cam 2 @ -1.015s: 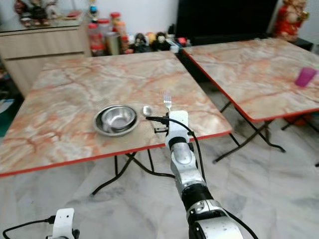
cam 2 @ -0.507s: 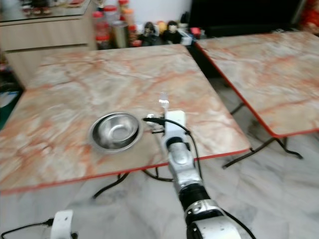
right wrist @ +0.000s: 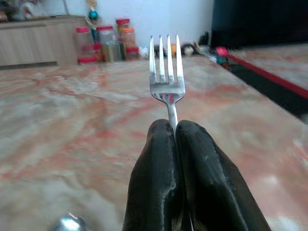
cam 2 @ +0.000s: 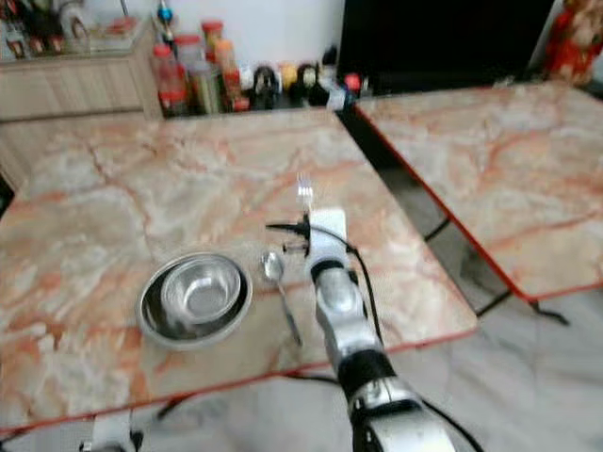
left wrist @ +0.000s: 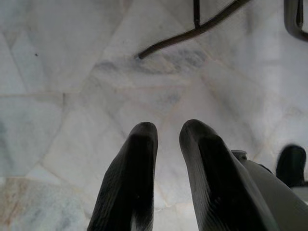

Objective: Setting the table

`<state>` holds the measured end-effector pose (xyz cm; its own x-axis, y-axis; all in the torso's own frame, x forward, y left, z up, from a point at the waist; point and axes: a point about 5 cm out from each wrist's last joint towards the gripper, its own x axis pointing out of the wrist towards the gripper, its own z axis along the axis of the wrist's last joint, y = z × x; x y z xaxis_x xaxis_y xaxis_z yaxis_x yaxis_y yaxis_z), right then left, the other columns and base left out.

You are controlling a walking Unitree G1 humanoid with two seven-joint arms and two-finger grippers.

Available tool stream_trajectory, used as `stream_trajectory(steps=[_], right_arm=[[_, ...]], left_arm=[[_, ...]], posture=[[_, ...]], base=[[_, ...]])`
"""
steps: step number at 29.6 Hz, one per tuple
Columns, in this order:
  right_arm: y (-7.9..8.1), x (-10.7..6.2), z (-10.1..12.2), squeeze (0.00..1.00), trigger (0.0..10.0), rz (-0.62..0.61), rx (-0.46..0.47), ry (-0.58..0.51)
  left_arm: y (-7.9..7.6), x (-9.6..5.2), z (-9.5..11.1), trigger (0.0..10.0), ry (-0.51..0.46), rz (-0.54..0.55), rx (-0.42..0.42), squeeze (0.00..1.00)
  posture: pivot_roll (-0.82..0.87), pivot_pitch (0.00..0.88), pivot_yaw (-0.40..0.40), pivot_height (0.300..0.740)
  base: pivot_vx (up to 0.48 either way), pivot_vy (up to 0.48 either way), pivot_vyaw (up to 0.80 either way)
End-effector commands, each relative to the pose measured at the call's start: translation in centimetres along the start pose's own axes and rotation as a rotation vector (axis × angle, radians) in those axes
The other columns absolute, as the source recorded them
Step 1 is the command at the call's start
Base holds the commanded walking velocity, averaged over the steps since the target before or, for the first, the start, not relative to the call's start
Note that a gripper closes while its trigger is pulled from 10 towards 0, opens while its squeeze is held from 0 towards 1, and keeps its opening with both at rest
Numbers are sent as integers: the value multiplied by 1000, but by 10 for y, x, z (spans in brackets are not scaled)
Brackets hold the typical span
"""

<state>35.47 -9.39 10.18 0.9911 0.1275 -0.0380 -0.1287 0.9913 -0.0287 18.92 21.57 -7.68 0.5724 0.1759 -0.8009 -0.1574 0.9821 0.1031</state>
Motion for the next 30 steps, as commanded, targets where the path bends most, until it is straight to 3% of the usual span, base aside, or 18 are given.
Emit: stream_trajectory(steps=[1,8,15,21,30], right_arm=[[1,0,3,0,10000,1,0,-7],[12,-11,0,0,10000,67,-38,23],[-6,-11,-12,0,10000,20,-86,126],[-16,-10,-11,0,10000,69,-128,180],[-17,-12,-23,0,10000,112,-118,241]], left_arm=[[2,0,-3,10000,10,5,5,0],[2,-1,-6,10000,16,4,-1,0],[0,-1,-8,10000,23,-10,-3,0],[0,-1,-6,10000,20,-11,-5,0],[0,-1,-7,10000,23,-13,1,0]], posture=[[-19,0,9,740],[-23,12,4,740],[-31,17,4,740],[-32,15,3,740],[-31,15,5,740]], base=[[0,0,0],[0,0,0],[0,0,0],[0,0,0],[0,0,0]])
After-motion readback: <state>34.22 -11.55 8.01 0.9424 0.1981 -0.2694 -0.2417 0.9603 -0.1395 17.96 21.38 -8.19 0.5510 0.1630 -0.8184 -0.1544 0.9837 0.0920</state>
